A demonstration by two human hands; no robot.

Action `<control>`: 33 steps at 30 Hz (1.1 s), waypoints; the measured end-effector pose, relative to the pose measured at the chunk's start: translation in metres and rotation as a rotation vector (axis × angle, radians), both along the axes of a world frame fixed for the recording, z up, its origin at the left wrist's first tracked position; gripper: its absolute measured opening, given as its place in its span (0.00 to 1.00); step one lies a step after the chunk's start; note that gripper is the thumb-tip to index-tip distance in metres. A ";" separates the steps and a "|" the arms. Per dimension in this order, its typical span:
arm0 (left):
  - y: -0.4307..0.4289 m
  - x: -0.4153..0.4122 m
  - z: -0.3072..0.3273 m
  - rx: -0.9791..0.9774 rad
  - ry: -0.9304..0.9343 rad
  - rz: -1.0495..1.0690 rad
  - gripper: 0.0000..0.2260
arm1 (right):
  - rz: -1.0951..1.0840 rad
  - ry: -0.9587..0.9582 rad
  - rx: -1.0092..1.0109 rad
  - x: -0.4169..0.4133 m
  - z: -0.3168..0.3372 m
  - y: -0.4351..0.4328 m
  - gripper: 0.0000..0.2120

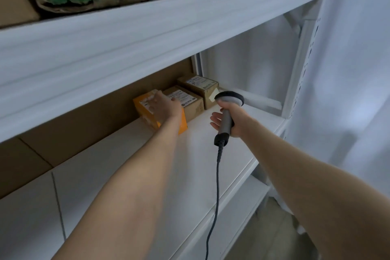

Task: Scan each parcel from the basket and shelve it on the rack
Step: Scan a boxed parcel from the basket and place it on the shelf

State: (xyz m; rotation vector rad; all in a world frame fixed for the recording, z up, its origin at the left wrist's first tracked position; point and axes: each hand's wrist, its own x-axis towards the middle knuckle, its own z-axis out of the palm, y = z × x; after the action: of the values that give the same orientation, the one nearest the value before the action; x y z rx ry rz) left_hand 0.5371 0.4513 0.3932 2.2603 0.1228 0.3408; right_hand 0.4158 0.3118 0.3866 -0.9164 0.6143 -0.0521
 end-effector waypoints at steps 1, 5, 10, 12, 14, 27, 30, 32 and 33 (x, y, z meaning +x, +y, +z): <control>-0.011 -0.003 0.001 -0.007 0.041 -0.061 0.19 | -0.015 -0.002 0.004 -0.007 0.000 -0.004 0.16; -0.058 -0.027 -0.007 -0.006 0.222 -0.363 0.16 | -0.108 -0.014 0.034 -0.040 -0.008 -0.026 0.16; -0.108 -0.086 -0.021 0.121 0.283 -0.563 0.19 | -0.242 0.016 0.067 -0.097 -0.027 -0.053 0.16; -0.125 -0.116 -0.025 0.150 0.330 -0.622 0.19 | -0.270 0.018 0.075 -0.127 -0.035 -0.062 0.16; -0.141 -0.146 -0.029 0.178 0.354 -0.680 0.19 | -0.303 0.009 0.093 -0.161 -0.042 -0.071 0.15; -0.220 -0.430 -0.079 0.289 0.439 -1.001 0.09 | -0.649 0.034 0.245 -0.457 -0.098 -0.108 0.07; -0.236 -0.488 -0.102 0.326 0.475 -1.081 0.17 | -0.720 0.050 0.264 -0.519 -0.117 -0.115 0.05; -0.245 -0.521 -0.117 0.355 0.515 -1.130 0.19 | -0.771 0.066 0.296 -0.553 -0.129 -0.120 0.06; -0.250 -0.535 -0.125 0.366 0.536 -1.148 0.20 | -0.797 0.078 0.309 -0.567 -0.136 -0.123 0.06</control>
State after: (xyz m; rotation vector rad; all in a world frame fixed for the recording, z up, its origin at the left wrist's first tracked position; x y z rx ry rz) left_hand 0.0020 0.2008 0.2680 2.3075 -0.9910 -0.9034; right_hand -0.1514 0.1893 0.2508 -0.3336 1.0005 -0.6210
